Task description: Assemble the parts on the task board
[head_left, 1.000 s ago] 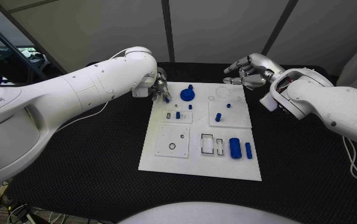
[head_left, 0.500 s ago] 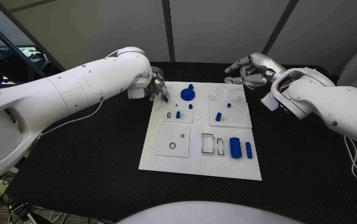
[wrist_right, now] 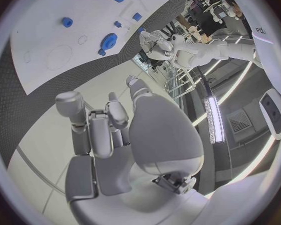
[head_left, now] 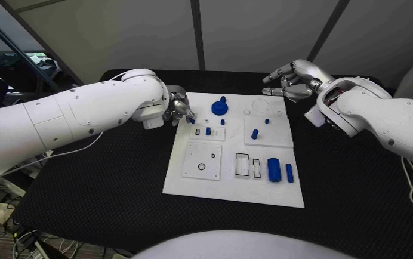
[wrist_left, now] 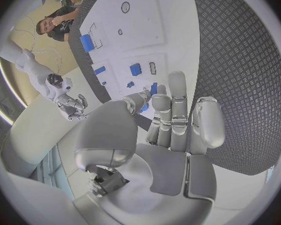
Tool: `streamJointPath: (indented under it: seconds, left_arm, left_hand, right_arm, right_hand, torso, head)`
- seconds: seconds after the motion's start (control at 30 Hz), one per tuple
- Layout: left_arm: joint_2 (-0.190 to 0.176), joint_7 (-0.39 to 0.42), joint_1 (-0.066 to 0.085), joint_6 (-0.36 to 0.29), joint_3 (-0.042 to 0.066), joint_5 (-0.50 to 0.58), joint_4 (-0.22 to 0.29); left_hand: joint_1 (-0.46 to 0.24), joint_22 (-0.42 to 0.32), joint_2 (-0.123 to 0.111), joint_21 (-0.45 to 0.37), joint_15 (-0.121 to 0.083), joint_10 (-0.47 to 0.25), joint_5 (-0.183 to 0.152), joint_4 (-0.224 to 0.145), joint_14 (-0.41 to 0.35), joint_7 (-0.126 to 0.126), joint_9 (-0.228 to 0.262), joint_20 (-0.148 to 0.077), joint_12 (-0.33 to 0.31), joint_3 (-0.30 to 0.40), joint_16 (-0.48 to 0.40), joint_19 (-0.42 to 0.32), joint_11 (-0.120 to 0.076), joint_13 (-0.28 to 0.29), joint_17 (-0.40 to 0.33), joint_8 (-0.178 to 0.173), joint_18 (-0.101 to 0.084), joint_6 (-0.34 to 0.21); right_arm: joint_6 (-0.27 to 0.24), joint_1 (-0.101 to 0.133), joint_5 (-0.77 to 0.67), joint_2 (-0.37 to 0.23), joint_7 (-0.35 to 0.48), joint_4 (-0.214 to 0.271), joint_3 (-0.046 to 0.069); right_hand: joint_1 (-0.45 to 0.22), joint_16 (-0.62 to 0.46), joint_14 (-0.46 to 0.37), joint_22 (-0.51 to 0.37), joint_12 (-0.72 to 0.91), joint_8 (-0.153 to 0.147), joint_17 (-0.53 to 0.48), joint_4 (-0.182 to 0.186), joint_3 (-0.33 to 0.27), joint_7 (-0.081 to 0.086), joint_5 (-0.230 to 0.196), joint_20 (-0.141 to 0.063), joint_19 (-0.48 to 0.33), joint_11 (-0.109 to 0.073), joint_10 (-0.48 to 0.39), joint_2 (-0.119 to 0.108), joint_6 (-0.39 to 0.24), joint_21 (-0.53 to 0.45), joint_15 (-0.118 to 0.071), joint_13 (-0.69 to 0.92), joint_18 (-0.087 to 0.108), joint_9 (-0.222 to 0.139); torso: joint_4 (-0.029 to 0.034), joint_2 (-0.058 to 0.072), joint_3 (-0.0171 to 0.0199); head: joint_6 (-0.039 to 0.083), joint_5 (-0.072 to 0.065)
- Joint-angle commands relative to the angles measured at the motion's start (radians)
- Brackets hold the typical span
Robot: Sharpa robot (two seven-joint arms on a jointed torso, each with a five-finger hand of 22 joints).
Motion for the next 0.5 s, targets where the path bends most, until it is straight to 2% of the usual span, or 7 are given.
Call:
streamJointPath:
  seconds: [0.03, 0.1, 0.2, 0.3, 0.4, 0.5]
  left_arm:
    - [-0.013, 0.001, -0.004, -0.142, -0.007, 0.004, 0.035]
    - [-0.02, 0.002, -0.011, -0.169, -0.012, -0.004, 0.053]
    - [-0.027, 0.005, -0.02, -0.198, -0.018, -0.014, 0.074]
    - [-0.029, 0.005, -0.024, -0.209, -0.02, -0.025, 0.084]
    - [-0.029, 0.005, -0.027, -0.216, -0.021, -0.034, 0.09]
    - [-0.028, 0.002, -0.028, -0.216, -0.021, -0.038, 0.094]
  left_hand:
    - [-0.013, 0.057, -0.003, 0.007, -0.003, 0.011, 0.009, -0.146, 0.006, -0.009, 0.002, 0.001, 0.0, 0.154, 0.002, 0.011, -0.001, 0.004, 0.002, 0.008, 0.001, -0.001]
    - [-0.018, 0.061, -0.008, 0.012, -0.004, 0.016, 0.012, -0.148, 0.006, -0.01, 0.004, 0.0, 0.003, 0.162, 0.002, 0.014, -0.002, 0.007, 0.002, 0.012, 0.0, 0.0]
    - [-0.022, 0.067, -0.012, 0.018, -0.005, 0.021, 0.017, -0.15, 0.006, -0.011, 0.006, -0.001, 0.006, 0.171, 0.003, 0.019, -0.003, 0.01, 0.002, 0.015, -0.002, 0.002]
    - [-0.025, 0.07, -0.015, 0.022, -0.005, 0.024, 0.02, -0.152, 0.006, -0.012, 0.007, -0.002, 0.008, 0.176, 0.003, 0.022, -0.004, 0.013, 0.002, 0.017, -0.003, 0.003]
    - [-0.028, 0.073, -0.017, 0.025, -0.006, 0.027, 0.023, -0.153, 0.007, -0.012, 0.008, -0.002, 0.01, 0.18, 0.003, 0.025, -0.005, 0.015, 0.002, 0.018, -0.004, 0.004]
    - [-0.029, 0.074, -0.018, 0.026, -0.006, 0.029, 0.025, -0.153, 0.007, -0.013, 0.008, -0.002, 0.011, 0.181, 0.004, 0.026, -0.005, 0.016, 0.003, 0.019, -0.004, 0.004]
  right_arm:
    - [0.004, 0.002, -0.002, 0.0, 0.005, -0.001, 0.0]
    - [0.005, 0.002, -0.002, 0.0, 0.005, -0.001, 0.0]
    - [0.005, 0.002, -0.002, 0.001, 0.006, -0.002, 0.0]
    - [0.005, 0.002, -0.002, 0.001, 0.006, -0.002, 0.0]
    - [0.006, 0.002, -0.002, 0.001, 0.005, -0.002, 0.0]
    - [0.006, 0.002, -0.002, 0.001, 0.005, -0.002, 0.0]
  right_hand:
    - [0.004, -0.004, 0.059, 0.001, 0.002, 0.005, 0.056, 0.005, 0.002, 0.0, 0.003, -0.002, 0.003, 0.0, -0.004, 0.007, -0.004, -0.002, -0.006, 0.001, 0.006, -0.001]
    - [0.004, -0.004, 0.059, 0.001, 0.002, 0.005, 0.056, 0.005, 0.002, 0.0, 0.003, -0.002, 0.003, 0.0, -0.004, 0.007, -0.004, -0.002, -0.006, 0.001, 0.006, -0.001]
    - [0.004, -0.004, 0.059, 0.001, 0.002, 0.005, 0.056, 0.005, 0.002, 0.0, 0.003, -0.002, 0.003, 0.0, -0.004, 0.007, -0.004, -0.002, -0.006, 0.001, 0.006, -0.001]
    - [0.004, -0.004, 0.059, 0.001, 0.002, 0.005, 0.056, 0.005, 0.002, 0.0, 0.003, -0.002, 0.003, 0.0, -0.004, 0.007, -0.004, -0.002, -0.006, 0.001, 0.006, -0.001]
    - [0.004, -0.004, 0.059, 0.001, 0.002, 0.005, 0.056, 0.005, 0.002, 0.0, 0.003, -0.002, 0.003, 0.0, -0.004, 0.007, -0.004, -0.002, -0.006, 0.001, 0.006, -0.001]
    - [0.004, -0.004, 0.059, 0.001, 0.002, 0.005, 0.056, 0.005, 0.002, 0.0, 0.003, -0.002, 0.003, 0.0, -0.004, 0.007, -0.004, -0.002, -0.006, 0.001, 0.006, -0.001]
  torso:
    - [0.0033, -0.002, -0.0009]
    - [0.0037, -0.002, -0.0007]
    - [0.0007, -0.002, 0.0006]
    - [0.0014, -0.001, -0.001]
    - [0.0017, -0.001, 0.001]
    - [0.0024, -0.001, 0.0012]
  head:
    - [-0.003, -0.002]
    - [-0.003, -0.002]
    - [-0.004, -0.001]
    - [-0.005, -0.005]
    - [-0.005, -0.004]
    - [-0.006, -0.006]
